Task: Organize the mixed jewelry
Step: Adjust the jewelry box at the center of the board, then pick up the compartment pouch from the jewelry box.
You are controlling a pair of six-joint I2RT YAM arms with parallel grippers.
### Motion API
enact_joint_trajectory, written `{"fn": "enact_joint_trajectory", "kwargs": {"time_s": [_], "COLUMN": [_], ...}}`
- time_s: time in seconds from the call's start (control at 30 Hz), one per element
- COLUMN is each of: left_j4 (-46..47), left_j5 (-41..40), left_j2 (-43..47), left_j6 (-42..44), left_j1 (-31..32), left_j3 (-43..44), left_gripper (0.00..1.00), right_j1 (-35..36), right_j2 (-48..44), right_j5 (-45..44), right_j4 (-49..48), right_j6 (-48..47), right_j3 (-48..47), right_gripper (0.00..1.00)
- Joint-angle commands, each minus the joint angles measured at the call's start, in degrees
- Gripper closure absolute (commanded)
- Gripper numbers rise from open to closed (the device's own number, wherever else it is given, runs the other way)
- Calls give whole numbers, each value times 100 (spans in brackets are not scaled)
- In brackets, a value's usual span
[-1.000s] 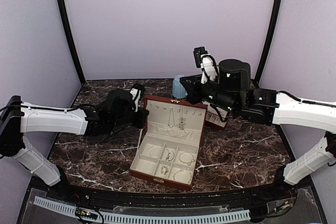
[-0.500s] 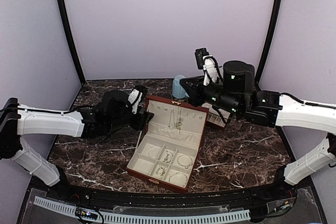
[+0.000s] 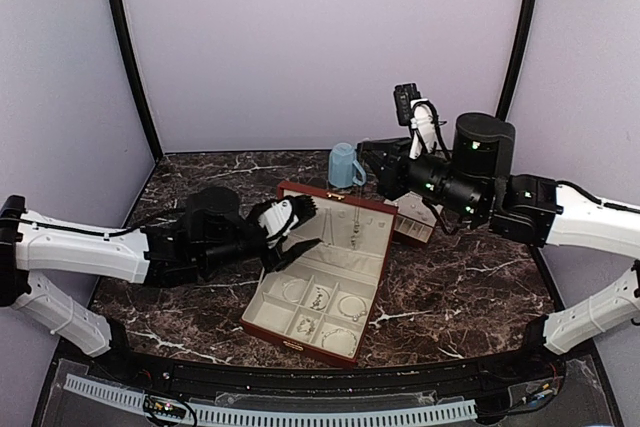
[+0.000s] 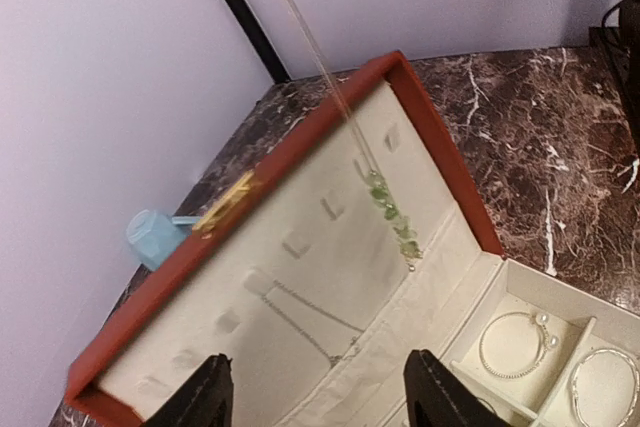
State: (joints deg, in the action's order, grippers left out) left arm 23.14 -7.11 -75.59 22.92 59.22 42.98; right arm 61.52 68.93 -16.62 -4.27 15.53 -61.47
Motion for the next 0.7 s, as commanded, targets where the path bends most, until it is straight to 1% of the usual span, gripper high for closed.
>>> {"fn": "enact_joint_trajectory", "kwargs": {"time_s": [0.0,0.03,0.13,0.37,0.67], "left_j4": [446,613,900,1240,1479], "left_j5": [430,435,392,202,158], "left_j2": [-727,-820,-1246,-2046,-2609], "left_j6": [953,1079,1303,1645,1795], "left_j1": [163,175,245,351,362], "left_j3": [251,270,395,663,928], "left_gripper": [41,44,49,49,52], "right_j1": [40,44,45,43,45], "right_j2": [-311,-353,-476,-614,-746], "right_j5": [-164,-173,-154,-3,207], "right_j4": [-266,-278,-374,-540,-715], "right_j6": [0,16,76,113,217], "right_j3": [185,225,361,556,696], "right_gripper": [100,100,100,100,100]}}
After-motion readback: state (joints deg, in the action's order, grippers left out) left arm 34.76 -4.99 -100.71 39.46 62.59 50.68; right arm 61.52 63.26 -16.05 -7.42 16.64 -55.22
